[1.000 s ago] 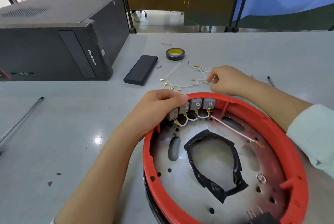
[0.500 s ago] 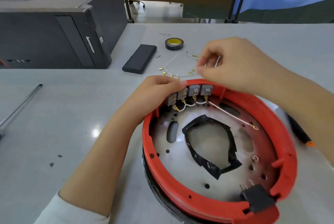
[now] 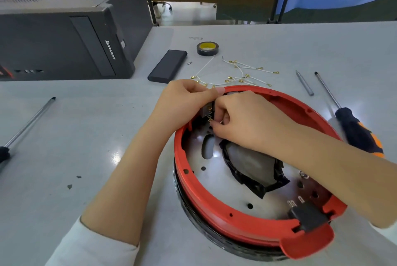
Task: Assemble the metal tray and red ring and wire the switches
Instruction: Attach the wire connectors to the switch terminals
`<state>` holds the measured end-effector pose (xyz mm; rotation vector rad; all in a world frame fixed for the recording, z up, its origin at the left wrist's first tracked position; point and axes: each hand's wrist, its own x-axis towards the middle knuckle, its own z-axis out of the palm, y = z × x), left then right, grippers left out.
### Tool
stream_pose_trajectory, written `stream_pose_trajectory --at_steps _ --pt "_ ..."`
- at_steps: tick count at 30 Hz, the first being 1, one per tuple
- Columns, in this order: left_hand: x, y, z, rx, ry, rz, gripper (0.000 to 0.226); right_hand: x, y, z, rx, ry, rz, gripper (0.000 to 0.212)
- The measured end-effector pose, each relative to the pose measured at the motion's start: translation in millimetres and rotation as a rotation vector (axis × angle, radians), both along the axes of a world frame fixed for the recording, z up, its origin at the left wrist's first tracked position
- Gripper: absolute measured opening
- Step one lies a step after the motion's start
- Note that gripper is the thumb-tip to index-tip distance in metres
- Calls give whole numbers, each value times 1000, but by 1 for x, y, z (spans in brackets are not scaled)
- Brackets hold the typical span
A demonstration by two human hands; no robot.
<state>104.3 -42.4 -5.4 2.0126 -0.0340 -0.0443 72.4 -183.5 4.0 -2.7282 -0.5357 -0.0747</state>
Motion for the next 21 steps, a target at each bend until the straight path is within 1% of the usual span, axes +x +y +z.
stream_pose_trajectory --at_steps 3,8,11,21 --pt "0 1 -2 87 -48 87 47 1 -1 -2 20 0 9 13" --pt "1 1 -2 189 -54 149 55 1 0 -2 57 29 6 15" --pt "2 1 -2 190 -41 151 57 1 0 -1 77 34 -7 15" --pt "1 2 -1 193 -35 151 58 1 2 3 53 70 -17 12"
